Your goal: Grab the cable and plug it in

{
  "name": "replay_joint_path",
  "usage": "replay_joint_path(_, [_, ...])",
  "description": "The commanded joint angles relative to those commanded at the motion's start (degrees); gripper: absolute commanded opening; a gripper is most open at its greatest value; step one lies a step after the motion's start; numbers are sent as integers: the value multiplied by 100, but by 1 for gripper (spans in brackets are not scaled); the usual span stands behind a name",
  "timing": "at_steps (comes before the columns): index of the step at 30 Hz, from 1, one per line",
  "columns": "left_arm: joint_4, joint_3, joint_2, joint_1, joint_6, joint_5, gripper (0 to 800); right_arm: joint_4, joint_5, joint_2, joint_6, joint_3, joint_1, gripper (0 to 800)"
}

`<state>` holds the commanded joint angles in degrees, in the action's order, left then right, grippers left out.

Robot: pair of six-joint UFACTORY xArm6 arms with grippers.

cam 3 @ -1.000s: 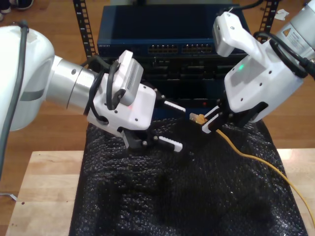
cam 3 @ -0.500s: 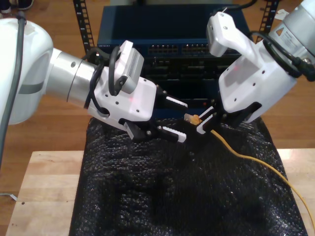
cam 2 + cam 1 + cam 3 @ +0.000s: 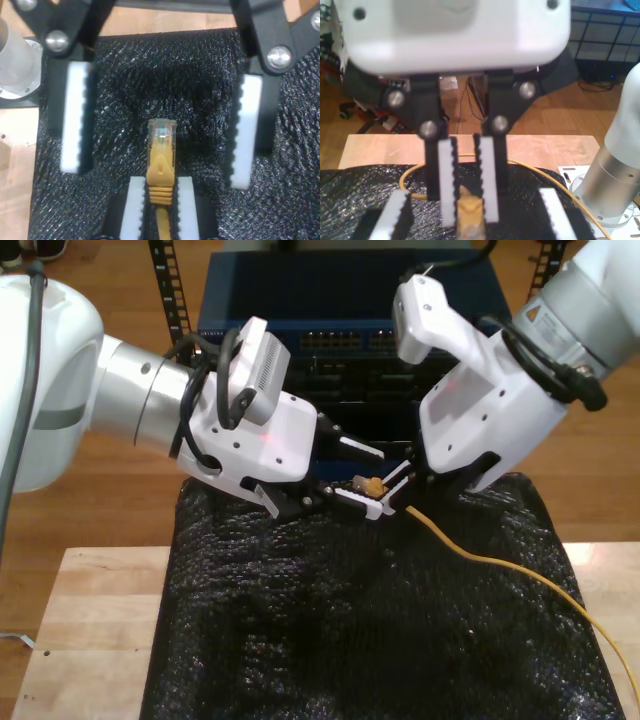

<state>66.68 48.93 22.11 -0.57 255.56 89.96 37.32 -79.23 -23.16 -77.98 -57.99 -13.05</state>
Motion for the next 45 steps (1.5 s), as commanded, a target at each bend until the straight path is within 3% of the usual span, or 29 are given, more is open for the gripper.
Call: replay_joint_path(45, [-255, -123, 18, 255, -53, 105, 432, -18, 0, 18, 0, 9, 18, 11])
